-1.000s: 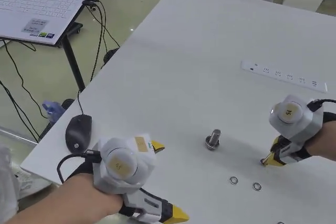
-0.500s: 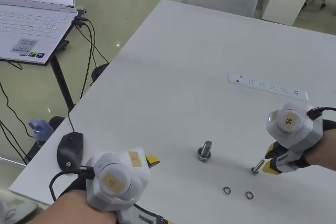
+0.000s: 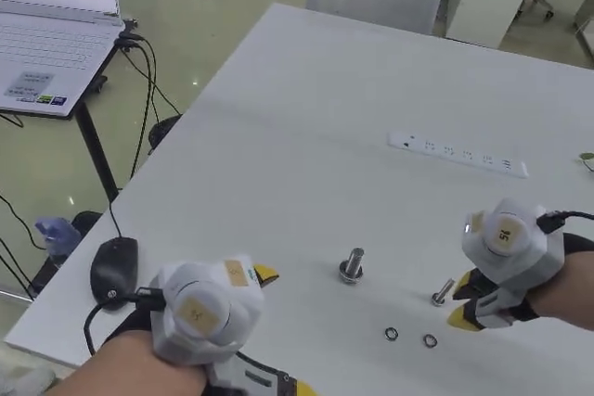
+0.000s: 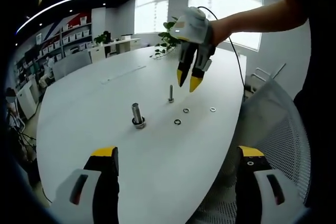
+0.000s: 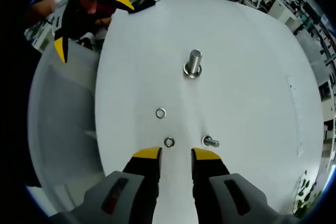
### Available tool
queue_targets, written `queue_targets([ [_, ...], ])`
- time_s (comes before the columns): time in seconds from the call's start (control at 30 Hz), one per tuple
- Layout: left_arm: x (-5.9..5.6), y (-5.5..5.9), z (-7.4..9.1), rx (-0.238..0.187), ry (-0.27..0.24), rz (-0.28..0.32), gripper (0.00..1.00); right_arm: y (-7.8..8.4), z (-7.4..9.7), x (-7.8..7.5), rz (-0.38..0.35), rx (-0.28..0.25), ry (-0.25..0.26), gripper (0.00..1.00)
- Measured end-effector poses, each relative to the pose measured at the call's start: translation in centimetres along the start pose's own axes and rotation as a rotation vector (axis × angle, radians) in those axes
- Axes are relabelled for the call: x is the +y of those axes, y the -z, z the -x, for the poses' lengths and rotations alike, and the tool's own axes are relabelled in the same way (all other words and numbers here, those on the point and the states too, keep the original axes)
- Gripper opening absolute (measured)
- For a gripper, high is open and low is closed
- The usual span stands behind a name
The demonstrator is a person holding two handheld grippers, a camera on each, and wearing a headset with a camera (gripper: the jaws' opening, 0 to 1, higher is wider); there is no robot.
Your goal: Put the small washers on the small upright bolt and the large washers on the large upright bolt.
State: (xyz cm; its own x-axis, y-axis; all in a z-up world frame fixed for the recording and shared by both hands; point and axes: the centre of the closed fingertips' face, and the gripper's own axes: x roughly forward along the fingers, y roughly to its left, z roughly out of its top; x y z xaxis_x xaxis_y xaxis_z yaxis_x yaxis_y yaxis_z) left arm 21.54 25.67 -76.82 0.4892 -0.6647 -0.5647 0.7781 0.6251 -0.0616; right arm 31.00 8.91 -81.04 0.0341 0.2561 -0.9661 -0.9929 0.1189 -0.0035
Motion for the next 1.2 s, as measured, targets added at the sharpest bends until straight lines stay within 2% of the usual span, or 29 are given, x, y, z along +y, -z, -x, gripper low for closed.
queue_targets([
  [0.23, -0.1, 0.0, -0.3, -0.002, 0.003, 0.002, 0.93, 0.3, -1.0, 1.0, -0.004, 0.002, -0.003, 0.25],
  [0.43, 0.0, -0.1, -0.2, -0.009, 0.001, 0.006, 0.93, 0.7, -2.0, 0.9, -0.019, 0.001, 0.008, 0.24],
  [0.87, 0.0, 0.2, -0.1, 0.000, 0.001, 0.011, 0.92, 1.7, -5.4, 1.0, -0.027, 0.004, 0.020, 0.24],
  [1.2, 0.0, 0.9, 0.0, 0.016, 0.009, 0.011, 0.91, 1.7, -6.2, 0.8, -0.024, 0.011, 0.022, 0.24],
])
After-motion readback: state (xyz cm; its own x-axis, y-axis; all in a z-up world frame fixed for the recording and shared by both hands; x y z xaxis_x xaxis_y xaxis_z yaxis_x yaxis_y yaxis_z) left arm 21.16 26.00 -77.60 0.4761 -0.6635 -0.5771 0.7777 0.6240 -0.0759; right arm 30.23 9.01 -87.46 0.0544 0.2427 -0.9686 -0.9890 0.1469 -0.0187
